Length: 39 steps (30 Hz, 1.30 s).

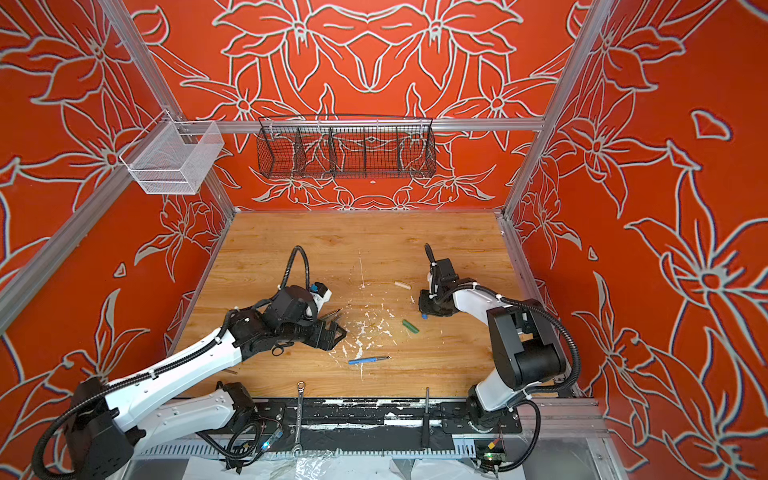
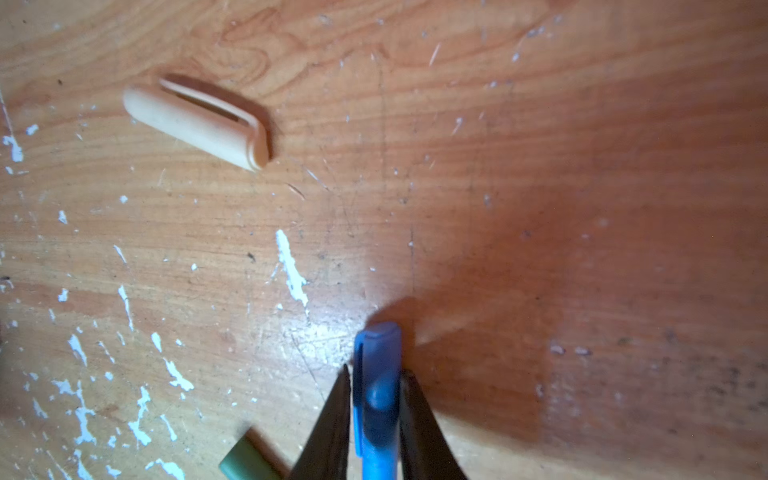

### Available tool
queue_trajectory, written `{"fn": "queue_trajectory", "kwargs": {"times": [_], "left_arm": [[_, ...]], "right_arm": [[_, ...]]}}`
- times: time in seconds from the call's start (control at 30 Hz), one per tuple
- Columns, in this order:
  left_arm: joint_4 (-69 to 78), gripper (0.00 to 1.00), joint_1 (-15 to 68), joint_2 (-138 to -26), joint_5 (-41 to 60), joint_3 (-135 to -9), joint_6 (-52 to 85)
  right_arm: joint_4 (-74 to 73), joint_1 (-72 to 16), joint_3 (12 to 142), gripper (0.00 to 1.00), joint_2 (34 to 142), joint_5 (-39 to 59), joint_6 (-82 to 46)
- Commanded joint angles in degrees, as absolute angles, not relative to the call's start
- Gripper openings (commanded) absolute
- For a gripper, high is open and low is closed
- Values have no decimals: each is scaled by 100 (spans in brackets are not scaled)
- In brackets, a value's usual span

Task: Insert the pens into the pen caps
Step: 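Close the right gripper on the blue cap and lift it, then lower the left gripper over the blue pen and grasp its middle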

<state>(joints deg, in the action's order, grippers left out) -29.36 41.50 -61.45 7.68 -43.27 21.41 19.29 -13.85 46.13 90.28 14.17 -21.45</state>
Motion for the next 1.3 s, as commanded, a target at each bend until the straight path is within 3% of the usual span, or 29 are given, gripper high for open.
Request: {"fn": "queue_trajectory", "kwargs": {"times": [0.0, 0.53, 0.87, 1.27], "left_arm": [[-3180, 97, 4351, -6376, 714, -4562, 1998], [-3499, 98, 5539, -7594, 202, -5119, 1709], [-3616, 100, 5926, -8660, -93, -5619, 1463], [-3538, 94, 6100, -9100, -323, -5681, 1424]], "right_arm": [[2304, -1359, 4636, 23, 9070, 1449, -2000], [2621, -1377, 4852, 19, 9212, 1490, -1994], [2687, -1377, 4808, 13, 8755, 1424, -2126], [2690, -1373, 4624, 9, 8099, 1589, -2354]]}}
